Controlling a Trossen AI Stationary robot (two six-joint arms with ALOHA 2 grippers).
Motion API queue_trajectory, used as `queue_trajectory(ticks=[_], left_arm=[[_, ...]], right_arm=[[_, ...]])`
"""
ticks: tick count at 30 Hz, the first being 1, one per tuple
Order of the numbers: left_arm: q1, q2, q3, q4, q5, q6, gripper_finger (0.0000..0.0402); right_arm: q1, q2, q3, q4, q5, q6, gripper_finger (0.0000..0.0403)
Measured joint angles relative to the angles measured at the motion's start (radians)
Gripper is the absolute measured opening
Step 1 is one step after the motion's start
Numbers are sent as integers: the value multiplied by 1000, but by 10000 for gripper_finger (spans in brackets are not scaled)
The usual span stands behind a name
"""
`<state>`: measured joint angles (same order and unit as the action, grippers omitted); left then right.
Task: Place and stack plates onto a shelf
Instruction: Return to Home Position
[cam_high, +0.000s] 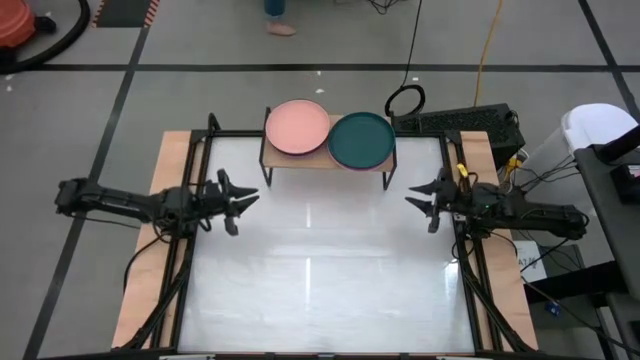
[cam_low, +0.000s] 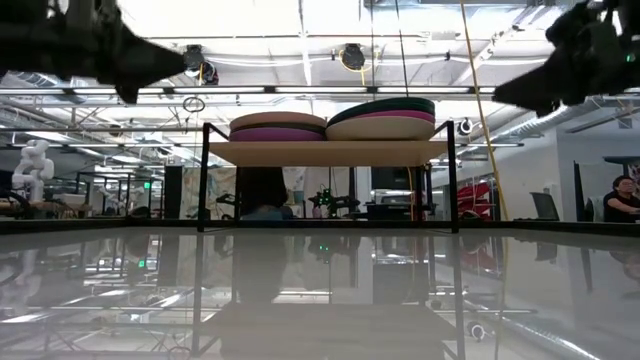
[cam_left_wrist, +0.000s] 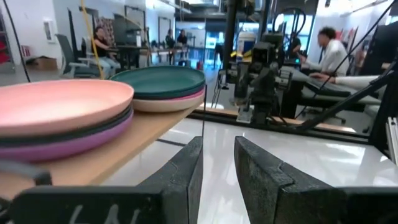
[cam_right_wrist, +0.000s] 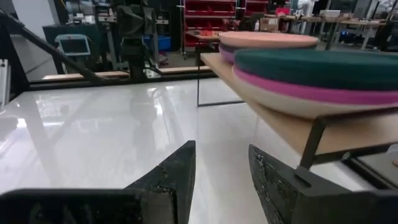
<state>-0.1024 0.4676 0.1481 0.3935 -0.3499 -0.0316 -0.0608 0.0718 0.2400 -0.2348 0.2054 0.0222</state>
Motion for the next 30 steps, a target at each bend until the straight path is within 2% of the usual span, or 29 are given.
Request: queue_trajectory(ticks=[6, 11, 30], left_arm=[[0, -62, -139, 101, 0, -33, 97], [0, -64, -138, 49, 3, -57, 97], [0, -62, -138, 44, 4, -16, 97]], right_arm=[[0, -21, -136, 137, 0, 24, 130], [0, -12, -222, 296, -1, 23, 130], [0, -9, -223, 311, 3, 8, 130]])
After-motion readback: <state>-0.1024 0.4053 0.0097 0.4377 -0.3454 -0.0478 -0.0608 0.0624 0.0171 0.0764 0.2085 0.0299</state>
